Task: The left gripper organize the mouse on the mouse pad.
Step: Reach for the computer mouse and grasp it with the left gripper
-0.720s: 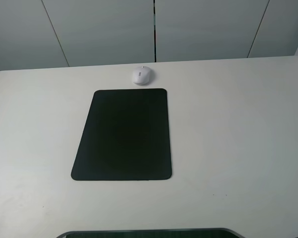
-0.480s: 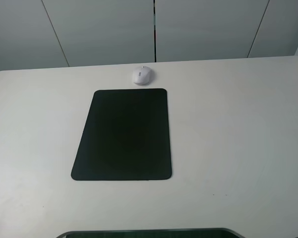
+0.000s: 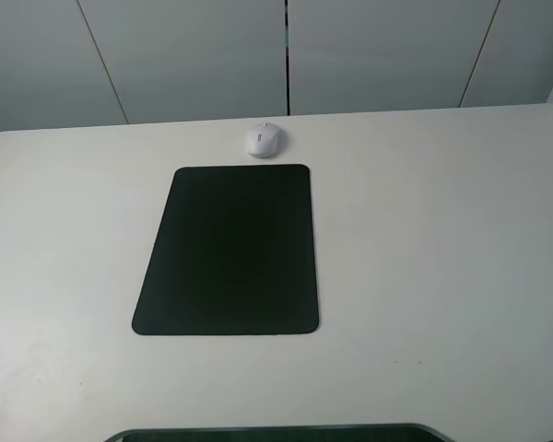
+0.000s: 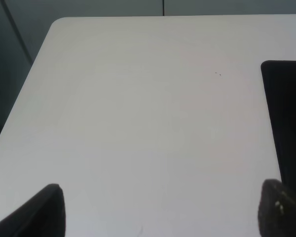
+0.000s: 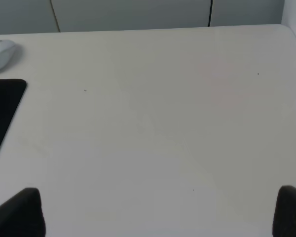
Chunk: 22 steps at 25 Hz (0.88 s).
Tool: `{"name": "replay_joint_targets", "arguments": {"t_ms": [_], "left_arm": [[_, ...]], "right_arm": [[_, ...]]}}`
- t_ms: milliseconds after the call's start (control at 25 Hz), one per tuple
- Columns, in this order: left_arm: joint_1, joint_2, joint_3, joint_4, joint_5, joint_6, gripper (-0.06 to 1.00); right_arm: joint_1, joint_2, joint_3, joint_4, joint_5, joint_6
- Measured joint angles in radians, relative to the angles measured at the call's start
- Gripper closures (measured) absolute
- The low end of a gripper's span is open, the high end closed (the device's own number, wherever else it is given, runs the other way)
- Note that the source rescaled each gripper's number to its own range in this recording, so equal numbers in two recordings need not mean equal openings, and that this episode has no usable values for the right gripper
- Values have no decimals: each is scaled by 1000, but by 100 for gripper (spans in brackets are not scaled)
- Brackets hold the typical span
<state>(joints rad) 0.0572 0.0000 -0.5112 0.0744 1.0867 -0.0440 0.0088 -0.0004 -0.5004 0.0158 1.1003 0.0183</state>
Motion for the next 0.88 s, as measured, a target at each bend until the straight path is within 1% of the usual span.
{"name": "replay_joint_targets", "arguments": {"t_ms": [880], "left_arm": [[0,0,0,0,0,0,-6]], "right_arm": [[0,0,0,0,0,0]]}}
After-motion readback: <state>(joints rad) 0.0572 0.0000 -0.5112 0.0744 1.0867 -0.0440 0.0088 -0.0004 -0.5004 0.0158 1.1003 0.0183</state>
